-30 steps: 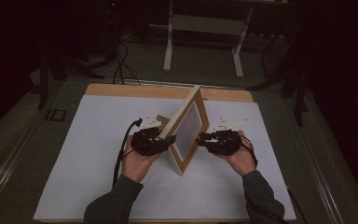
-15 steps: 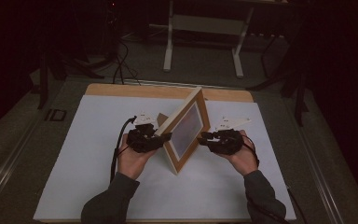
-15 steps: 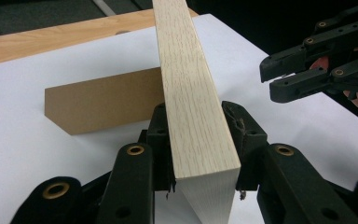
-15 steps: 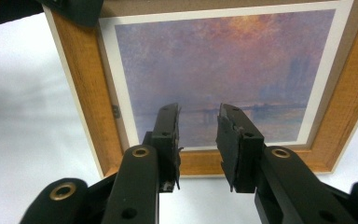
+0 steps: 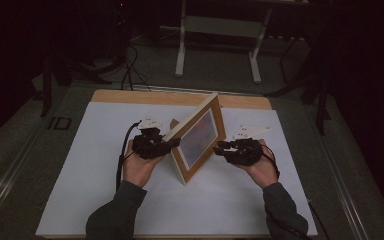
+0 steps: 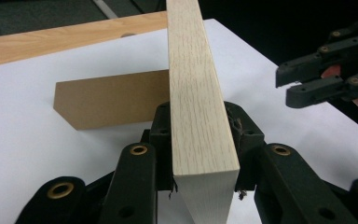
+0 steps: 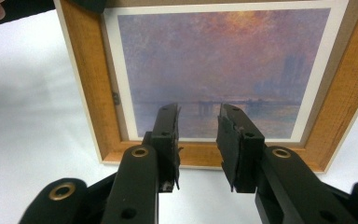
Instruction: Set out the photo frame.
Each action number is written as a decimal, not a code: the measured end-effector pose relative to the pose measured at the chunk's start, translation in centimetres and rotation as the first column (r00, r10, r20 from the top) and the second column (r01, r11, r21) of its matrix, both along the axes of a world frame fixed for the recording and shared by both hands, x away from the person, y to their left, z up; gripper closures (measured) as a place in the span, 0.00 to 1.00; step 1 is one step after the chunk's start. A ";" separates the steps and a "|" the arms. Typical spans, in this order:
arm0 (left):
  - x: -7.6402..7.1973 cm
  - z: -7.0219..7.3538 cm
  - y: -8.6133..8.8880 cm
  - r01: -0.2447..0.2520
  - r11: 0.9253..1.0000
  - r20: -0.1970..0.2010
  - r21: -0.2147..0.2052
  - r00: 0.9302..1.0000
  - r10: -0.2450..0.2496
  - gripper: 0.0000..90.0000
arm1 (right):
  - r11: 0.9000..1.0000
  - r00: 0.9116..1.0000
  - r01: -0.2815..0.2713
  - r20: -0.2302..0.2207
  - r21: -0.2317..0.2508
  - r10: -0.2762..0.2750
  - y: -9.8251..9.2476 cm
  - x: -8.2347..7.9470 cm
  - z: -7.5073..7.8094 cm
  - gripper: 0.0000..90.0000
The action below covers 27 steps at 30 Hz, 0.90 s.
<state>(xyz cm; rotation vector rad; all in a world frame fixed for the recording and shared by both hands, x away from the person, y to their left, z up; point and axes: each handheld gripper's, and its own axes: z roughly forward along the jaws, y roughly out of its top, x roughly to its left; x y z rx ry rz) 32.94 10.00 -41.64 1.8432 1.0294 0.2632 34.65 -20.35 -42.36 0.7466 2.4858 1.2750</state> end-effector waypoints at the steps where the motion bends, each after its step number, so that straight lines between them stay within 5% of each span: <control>1: 0.1 0.0 0.1 -0.008 1.000 0.001 -0.001 1.000 0.008 0.77 | 1.000 1.000 0.001 0.000 0.001 -0.001 0.0 0.0 0.0 0.76; 8: 0.5 -0.2 0.5 -0.038 0.999 -0.003 -0.026 0.999 0.038 0.78 | 1.000 1.000 0.003 0.003 0.004 -0.003 -0.1 0.0 0.0 0.76; 14: 1.0 -0.3 1.5 -0.010 0.997 -0.024 -0.076 1.000 0.008 0.80 | 1.000 1.000 0.016 0.004 0.014 -0.016 -0.5 0.1 0.1 0.76; 27: 1.6 -0.3 2.4 0.038 0.995 -0.047 -0.094 0.998 -0.043 0.80 | 0.999 0.999 0.036 0.014 0.018 -0.036 -0.4 0.4 0.3 0.70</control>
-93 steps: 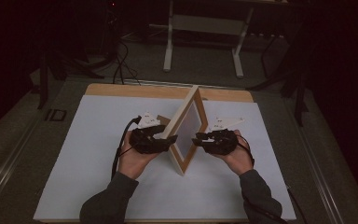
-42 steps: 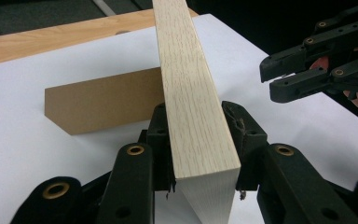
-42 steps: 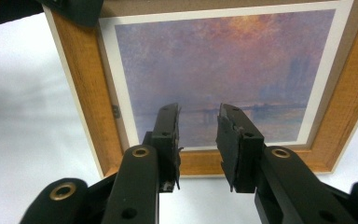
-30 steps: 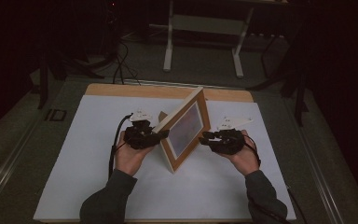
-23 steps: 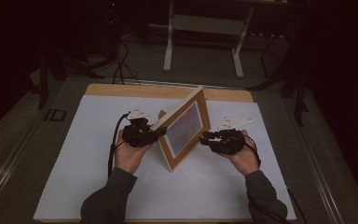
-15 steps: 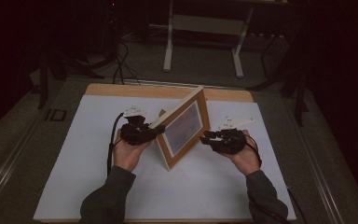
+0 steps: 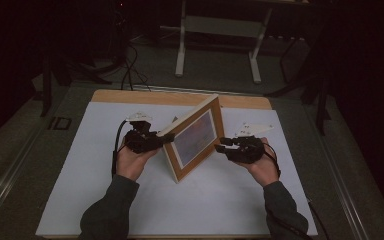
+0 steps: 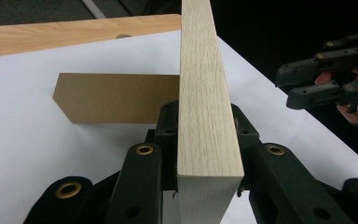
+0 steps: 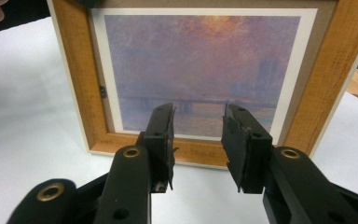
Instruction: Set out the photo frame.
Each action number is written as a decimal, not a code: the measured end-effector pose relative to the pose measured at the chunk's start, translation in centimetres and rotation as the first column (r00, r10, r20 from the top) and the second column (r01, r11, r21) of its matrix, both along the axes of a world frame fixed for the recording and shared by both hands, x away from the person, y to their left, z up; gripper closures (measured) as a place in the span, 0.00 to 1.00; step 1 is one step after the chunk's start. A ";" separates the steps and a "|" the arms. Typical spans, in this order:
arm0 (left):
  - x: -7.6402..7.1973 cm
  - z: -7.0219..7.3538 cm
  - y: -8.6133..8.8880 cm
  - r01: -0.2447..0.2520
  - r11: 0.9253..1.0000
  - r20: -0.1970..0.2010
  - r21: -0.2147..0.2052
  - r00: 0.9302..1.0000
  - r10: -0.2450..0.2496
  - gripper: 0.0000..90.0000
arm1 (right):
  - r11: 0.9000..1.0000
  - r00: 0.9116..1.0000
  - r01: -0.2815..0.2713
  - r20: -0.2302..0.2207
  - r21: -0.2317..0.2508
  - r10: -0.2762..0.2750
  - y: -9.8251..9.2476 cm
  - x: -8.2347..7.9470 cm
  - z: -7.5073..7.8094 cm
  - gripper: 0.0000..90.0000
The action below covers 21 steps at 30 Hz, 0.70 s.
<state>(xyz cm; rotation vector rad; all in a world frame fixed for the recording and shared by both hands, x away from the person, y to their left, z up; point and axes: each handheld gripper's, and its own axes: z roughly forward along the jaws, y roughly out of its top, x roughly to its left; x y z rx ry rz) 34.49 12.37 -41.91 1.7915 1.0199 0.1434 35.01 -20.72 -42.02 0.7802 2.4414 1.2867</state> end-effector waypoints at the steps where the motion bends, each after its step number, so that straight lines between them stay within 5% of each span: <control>1: 0.0 0.0 0.0 0.005 1.000 -0.001 -0.002 1.000 -0.005 0.80 | 1.000 1.000 0.002 0.000 0.000 -0.002 0.0 0.0 0.0 0.70; 21: 0.4 -0.1 1.1 0.102 0.995 -0.013 -0.017 0.995 -0.102 0.80 | 0.999 0.999 0.041 0.012 0.013 -0.041 -0.2 0.3 0.5 0.63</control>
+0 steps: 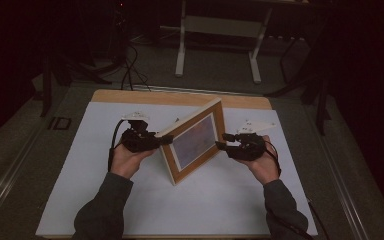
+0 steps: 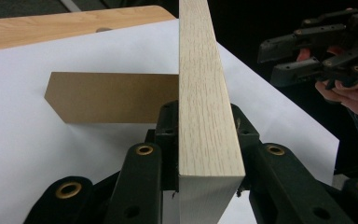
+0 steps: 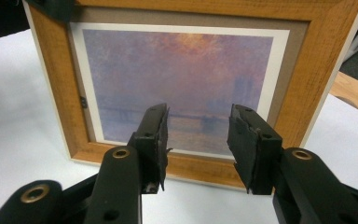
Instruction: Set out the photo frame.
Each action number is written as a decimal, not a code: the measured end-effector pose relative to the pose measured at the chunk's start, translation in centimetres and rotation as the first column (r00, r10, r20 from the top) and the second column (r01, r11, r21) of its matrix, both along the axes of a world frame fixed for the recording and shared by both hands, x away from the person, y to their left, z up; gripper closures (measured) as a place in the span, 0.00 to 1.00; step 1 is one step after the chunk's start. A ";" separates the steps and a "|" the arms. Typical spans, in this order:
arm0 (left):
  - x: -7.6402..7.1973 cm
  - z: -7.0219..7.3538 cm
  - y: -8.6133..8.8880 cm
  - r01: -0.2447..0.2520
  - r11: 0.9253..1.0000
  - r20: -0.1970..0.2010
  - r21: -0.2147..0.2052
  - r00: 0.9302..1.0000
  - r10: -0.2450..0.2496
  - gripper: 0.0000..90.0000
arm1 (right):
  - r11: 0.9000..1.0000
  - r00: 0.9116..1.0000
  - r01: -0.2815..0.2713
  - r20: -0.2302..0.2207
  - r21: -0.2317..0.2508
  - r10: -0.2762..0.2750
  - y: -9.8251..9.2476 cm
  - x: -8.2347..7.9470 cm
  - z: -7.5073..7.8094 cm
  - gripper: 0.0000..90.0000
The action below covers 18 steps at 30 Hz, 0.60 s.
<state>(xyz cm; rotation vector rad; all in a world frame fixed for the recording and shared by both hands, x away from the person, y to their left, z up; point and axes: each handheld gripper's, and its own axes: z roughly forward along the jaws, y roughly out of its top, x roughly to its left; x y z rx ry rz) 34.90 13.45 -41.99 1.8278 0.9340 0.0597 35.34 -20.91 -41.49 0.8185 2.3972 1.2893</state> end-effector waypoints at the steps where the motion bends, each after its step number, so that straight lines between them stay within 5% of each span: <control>1: 0.0 0.0 0.1 0.006 1.000 0.000 -0.001 1.000 -0.006 0.80 | 1.000 1.000 0.001 0.001 0.001 -0.001 0.0 0.0 0.0 0.63; 18: 0.3 0.0 0.3 0.091 0.996 0.018 0.001 0.996 -0.091 0.80 | 1.000 1.000 0.029 0.005 0.007 -0.029 -0.4 0.2 -0.1 0.62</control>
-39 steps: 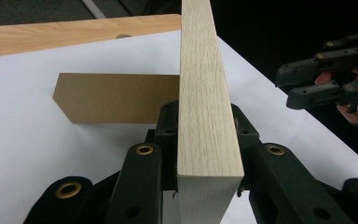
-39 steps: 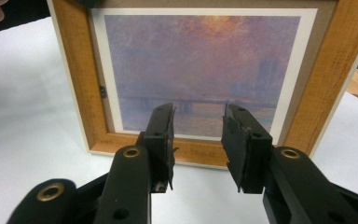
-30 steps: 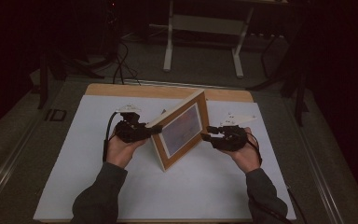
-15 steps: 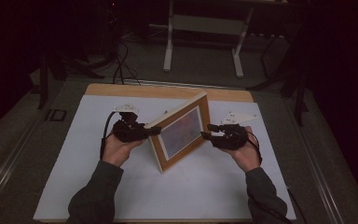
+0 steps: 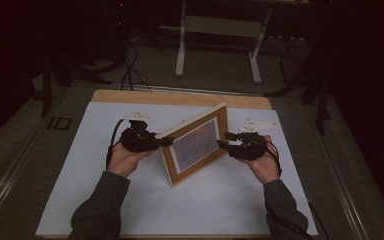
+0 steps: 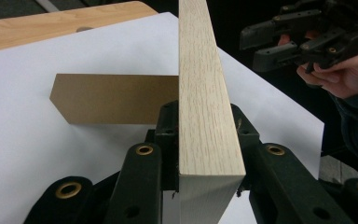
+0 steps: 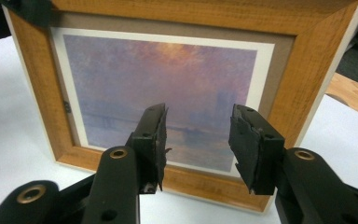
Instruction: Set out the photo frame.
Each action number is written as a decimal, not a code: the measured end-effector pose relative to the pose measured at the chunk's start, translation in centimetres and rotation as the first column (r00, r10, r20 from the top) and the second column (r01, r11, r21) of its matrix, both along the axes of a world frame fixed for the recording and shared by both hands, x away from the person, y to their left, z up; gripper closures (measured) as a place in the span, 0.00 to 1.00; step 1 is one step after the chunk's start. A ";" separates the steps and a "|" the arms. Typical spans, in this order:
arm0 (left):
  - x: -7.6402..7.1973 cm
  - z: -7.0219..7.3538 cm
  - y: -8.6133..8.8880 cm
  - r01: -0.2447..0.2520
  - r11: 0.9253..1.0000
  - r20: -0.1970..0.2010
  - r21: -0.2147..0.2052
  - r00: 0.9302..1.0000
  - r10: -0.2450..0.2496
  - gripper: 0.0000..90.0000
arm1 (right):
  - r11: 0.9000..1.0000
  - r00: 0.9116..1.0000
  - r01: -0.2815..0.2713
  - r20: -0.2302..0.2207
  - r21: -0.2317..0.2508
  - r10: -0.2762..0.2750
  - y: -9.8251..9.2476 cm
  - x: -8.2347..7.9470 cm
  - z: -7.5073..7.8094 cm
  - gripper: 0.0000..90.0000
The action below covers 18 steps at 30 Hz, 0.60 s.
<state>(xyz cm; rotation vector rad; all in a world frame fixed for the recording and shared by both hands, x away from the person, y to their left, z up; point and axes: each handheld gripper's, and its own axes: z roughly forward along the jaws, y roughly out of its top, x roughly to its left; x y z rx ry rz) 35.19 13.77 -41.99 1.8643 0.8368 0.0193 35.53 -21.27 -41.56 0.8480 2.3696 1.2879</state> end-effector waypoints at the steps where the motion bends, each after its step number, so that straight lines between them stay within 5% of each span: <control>1: 0.0 0.0 0.0 0.007 1.000 0.000 -0.001 1.000 -0.007 0.80 | 1.000 1.000 0.004 0.002 0.001 -0.004 -0.1 0.0 0.0 0.61; 18: 0.7 -0.2 0.4 0.084 0.996 0.001 -0.016 0.996 -0.084 0.80 | 0.999 0.999 0.045 0.002 0.009 -0.045 -1.0 0.5 0.3 0.61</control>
